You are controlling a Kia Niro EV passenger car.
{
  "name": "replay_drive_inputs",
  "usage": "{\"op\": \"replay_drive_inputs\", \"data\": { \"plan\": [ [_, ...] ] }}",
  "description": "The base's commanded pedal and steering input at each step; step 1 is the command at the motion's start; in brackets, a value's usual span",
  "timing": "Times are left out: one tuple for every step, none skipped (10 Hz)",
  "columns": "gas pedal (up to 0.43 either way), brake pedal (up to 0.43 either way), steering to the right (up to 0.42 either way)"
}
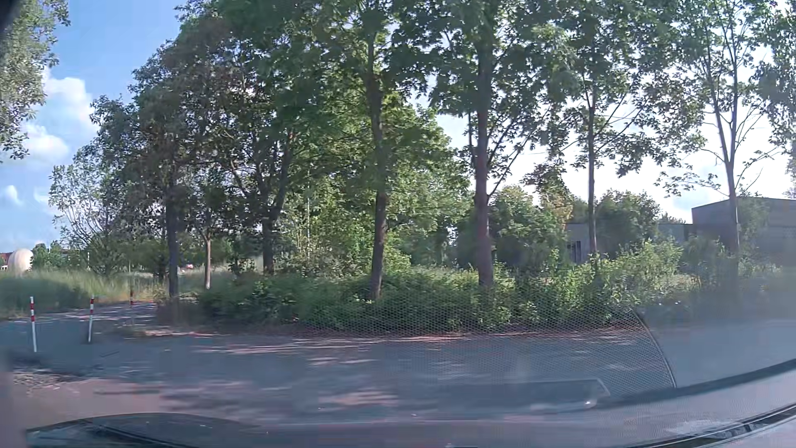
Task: Follow the waypoints while adhering to traffic rules and regulations
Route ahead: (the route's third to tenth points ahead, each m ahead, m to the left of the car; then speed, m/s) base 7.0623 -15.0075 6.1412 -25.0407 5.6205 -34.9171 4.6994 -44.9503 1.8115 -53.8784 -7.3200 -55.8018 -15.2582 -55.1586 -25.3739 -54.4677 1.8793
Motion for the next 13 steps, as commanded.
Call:
{"op": "replay_drive_inputs", "data": {
  "plan": [
    [0.0, 0.012, 0.643],
    [0.0, 0.012, 0.642],
    [0.0, 0.012, 0.639],
    [0.0, 0.012, 0.637],
    [0.0, 0.012, 0.636],
    [0.0, 0.012, 0.636],
    [0.0, 0.012, 0.638],
    [0.0, 0.012, 0.641],
    [0.0, 0.012, 0.641],
    [0.0, 0.012, 0.642],
    [0.0, 0.012, 0.645],
    [0.0, 0.012, 0.654],
    [0.0, 0.012, 0.657]
  ]
}}
